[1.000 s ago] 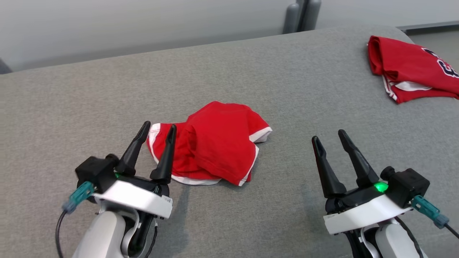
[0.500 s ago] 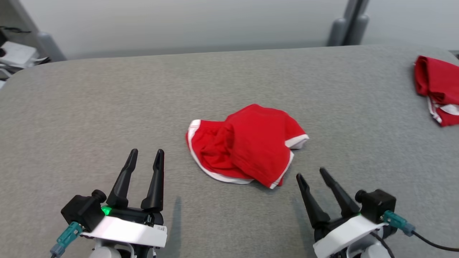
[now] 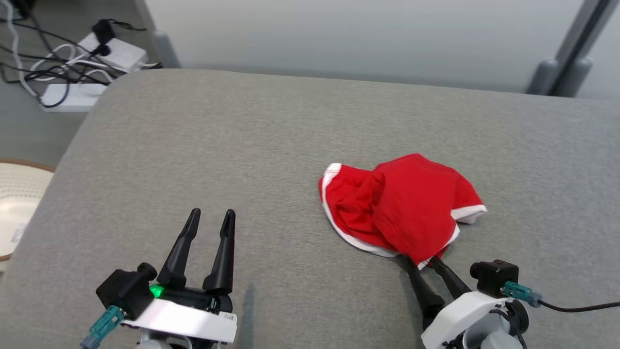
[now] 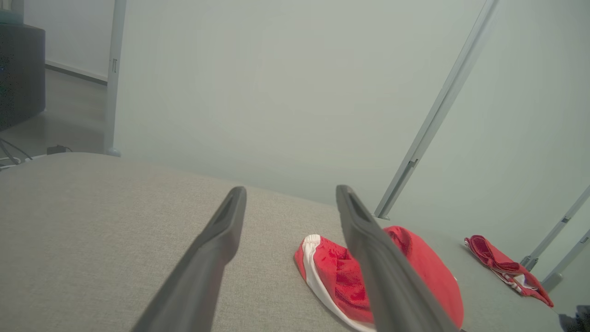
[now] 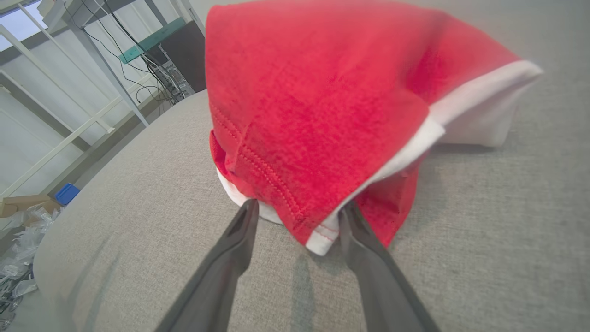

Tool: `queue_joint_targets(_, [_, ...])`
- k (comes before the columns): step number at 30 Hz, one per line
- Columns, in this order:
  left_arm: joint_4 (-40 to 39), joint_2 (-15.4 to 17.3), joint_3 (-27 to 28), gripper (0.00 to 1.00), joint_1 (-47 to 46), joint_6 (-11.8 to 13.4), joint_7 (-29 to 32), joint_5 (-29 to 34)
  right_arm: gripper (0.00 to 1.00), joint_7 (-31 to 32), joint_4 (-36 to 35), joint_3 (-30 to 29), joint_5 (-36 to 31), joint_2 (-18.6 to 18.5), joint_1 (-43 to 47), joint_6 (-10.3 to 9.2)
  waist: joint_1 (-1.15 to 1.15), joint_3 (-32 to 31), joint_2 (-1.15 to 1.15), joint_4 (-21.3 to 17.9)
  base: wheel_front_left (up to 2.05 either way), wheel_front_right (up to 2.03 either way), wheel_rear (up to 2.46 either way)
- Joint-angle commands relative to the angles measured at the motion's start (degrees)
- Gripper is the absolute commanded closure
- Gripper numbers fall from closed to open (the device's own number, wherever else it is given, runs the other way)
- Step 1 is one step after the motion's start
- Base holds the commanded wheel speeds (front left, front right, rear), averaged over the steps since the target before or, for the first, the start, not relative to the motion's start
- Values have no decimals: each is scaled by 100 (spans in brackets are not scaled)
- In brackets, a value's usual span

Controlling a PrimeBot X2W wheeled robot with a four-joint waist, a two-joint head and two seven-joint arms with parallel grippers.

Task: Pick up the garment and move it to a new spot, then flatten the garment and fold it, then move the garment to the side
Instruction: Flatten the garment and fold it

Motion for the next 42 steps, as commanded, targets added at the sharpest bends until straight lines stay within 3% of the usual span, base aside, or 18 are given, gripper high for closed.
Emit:
queue_joint_targets(1, [-159, 20, 183, 0, -56, -39, -33, -25, 100, -36, -53, 52, 17, -14, -123, -1, 0, -38, 0, 179, 0, 0, 0])
queue_joint_targets(10, [-206, 14, 215, 0, -22, -41, -33, -110, 100, -36, 20, -509, -277, -164, -224, -1, 0, 54, 0, 193, 0, 0, 0])
queue_joint_targets(22, [-326, 14, -95, 0, -150, -41, -33, -131, 100, -36, -1046, -3109, -1727, -738, -678, -1, 0, 171, 0, -151, 0, 0, 0])
queue_joint_targets(27, [-298, 134, -462, 0, -349, -41, -34, -121, 100, -36, -710, -3485, -2194, -750, -812, -1, 0, 234, 0, -185, 0, 0, 0])
queue_joint_targets(28, [-279, 170, -547, 0, -420, -41, -34, -117, 90, -36, -516, -3549, -2317, -752, -840, -1, 0, 249, 0, -191, 0, 0, 0])
queue_joint_targets(29, [-249, 210, -626, 0, -504, -41, -34, -100, 34, -36, -368, -3636, -2439, -733, -878, -1, 0, 265, 0, -198, 0, 0, 0])
queue_joint_targets(30, [-213, 242, -686, 0, -599, -41, -34, -76, 0, -36, -249, -3733, -2530, -684, -918, -1, 0, 284, 0, -216, 0, 0, 0])
queue_joint_targets(35, [367, 296, -779, 0, -1295, -41, -34, 102, 0, -36, -169, -3981, -3035, -421, -940, -1, 0, 372, 0, -425, 0, 0, 0])
queue_joint_targets(42, [1824, 299, -935, 0, -2461, -42, 112, -286, 0, -36, -1254, -3573, -3068, 60, -643, -1, 0, 524, 0, -1048, 0, 0, 0])
